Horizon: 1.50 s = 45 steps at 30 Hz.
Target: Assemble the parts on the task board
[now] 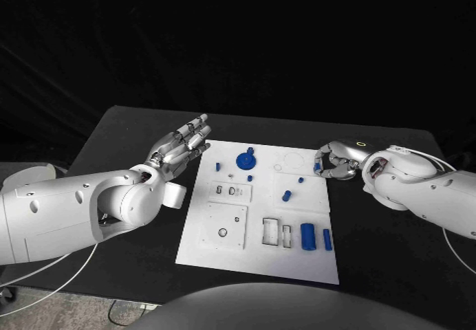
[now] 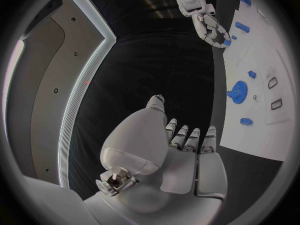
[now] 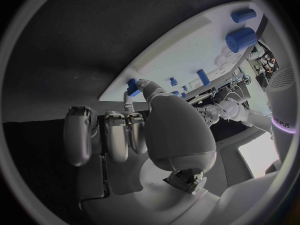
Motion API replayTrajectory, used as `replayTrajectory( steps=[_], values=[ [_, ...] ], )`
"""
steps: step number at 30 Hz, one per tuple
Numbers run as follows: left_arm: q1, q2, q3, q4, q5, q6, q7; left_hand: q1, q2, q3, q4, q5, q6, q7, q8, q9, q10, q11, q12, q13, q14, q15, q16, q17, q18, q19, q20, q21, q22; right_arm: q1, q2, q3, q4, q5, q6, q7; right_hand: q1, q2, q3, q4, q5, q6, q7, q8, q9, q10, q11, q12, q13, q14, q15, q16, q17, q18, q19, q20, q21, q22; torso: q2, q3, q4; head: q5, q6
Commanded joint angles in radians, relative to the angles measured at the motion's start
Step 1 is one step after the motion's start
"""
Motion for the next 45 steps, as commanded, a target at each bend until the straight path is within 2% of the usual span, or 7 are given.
replayTrajectory(
  steps=[1,10,17,24,29,40,45],
  values=[
    [0.001,0.002,0.001,0.000,-0.001,0.023,0.003,0.012,0.001,0.004,-0.001,0.004,0.000,0.003,0.003,0.001,-0.002,0.009,0.004,0.002,0.001,0.010,0.005,0.002,0.017,0.000,0.010,0.006,0.001,-0.001,0.001,0.000,0.000,-0.010,-0.001,0.011,0.012,0.002,0.010,-0.004,0.010,0.017,-0.003,0.015,0.012,0.105,-0.008,0.004,0.263,0.104,-0.007,0.003,0.263,0.002,0.002,-0.009,-0.004,0.196,0.000,0.0002,0.0003,0.001,0.000],
    [0.001,0.000,0.001,-0.002,-0.001,0.026,-0.002,0.012,0.001,0.004,-0.001,0.004,0.000,0.004,0.003,0.001,-0.002,0.010,0.004,0.002,0.001,0.011,0.006,0.002,0.017,0.001,0.011,0.006,0.002,-0.001,-0.012,0.000,0.022,0.011,-0.072,0.028,0.023,0.009,0.030,-0.016,0.044,0.049,-0.010,0.047,0.041,0.105,-0.014,0.004,0.263,0.104,-0.013,0.003,0.263,-0.001,0.010,-0.015,0.006,0.202,0.000,0.0000,-0.0015,0.006,0.000],
    [0.001,-0.003,0.000,-0.002,-0.001,0.025,-0.003,0.012,0.001,0.004,-0.001,0.004,0.000,0.004,0.003,0.001,-0.002,0.010,0.004,0.002,0.001,0.011,0.006,0.002,0.017,0.001,0.011,0.006,0.002,0.014,-0.043,0.001,0.105,0.015,-0.122,0.015,0.019,0.007,0.032,-0.015,0.053,0.060,-0.010,0.055,0.048,0.105,-0.015,0.004,0.263,0.104,-0.014,0.003,0.263,-0.001,0.011,-0.016,0.007,0.203,-0.001,-0.0015,0.0008,0.009,0.000],
    [0.001,-0.002,0.000,-0.002,-0.001,0.022,-0.003,0.013,0.002,0.005,-0.002,0.004,0.002,0.006,0.003,0.001,-0.001,0.012,0.006,0.002,0.001,0.012,0.007,0.002,0.017,0.001,0.012,0.006,0.002,0.058,-0.068,0.002,0.264,0.004,-0.067,-0.049,0.006,0.002,0.034,-0.006,0.059,0.053,-0.006,0.047,0.049,0.105,-0.012,0.004,0.263,0.104,-0.012,0.003,0.263,0.003,0.001,-0.016,-0.011,0.197,-0.002,-0.0022,0.0010,0.007,0.000],
    [0.001,0.005,0.000,-0.006,-0.001,0.025,-0.003,0.013,0.002,0.005,-0.002,0.004,0.002,0.006,0.003,0.001,-0.001,0.013,0.006,0.002,0.001,0.013,0.007,0.002,0.017,0.001,0.013,0.006,0.002,0.063,-0.018,0.002,0.337,-0.011,0.009,-0.094,0.003,0.002,0.040,-0.004,0.064,0.051,-0.005,0.041,0.048,0.105,-0.010,0.004,0.263,0.104,-0.011,0.003,0.263,0.008,-0.010,-0.015,-0.031,0.190,-0.003,-0.0004,0.0000,0.007,0.000],
    [0.001,0.015,0.000,-0.009,-0.001,0.025,-0.004,0.014,0.002,0.006,-0.002,0.004,0.001,0.006,0.003,0.001,-0.001,0.016,0.006,0.002,0.001,0.014,0.007,0.002,0.017,0.002,0.014,0.006,0.002,0.013,0.152,0.002,0.272,-0.079,0.088,-0.158,0.002,0.001,0.045,-0.006,0.070,0.057,-0.004,0.037,0.049,0.105,-0.009,0.004,0.263,0.104,-0.010,0.003,0.263,0.013,-0.020,-0.014,-0.049,0.184,-0.001,0.0000,0.0046,0.012,0.000],
    [0.001,0.016,0.000,-0.009,-0.001,0.023,-0.004,0.014,0.002,0.006,-0.002,0.004,0.001,0.006,0.003,0.001,-0.001,0.016,0.006,0.002,0.001,0.014,0.007,0.002,0.017,0.002,0.014,0.006,0.002,-0.003,0.201,0.002,0.240,-0.097,0.114,-0.192,0.001,-0.002,0.048,-0.008,0.073,0.059,-0.003,0.034,0.049,0.105,-0.006,0.004,0.263,0.104,-0.009,0.003,0.263,0.015,-0.025,-0.014,-0.058,0.181,-0.001,0.0007,0.0005,0.019,0.000]
  ],
)
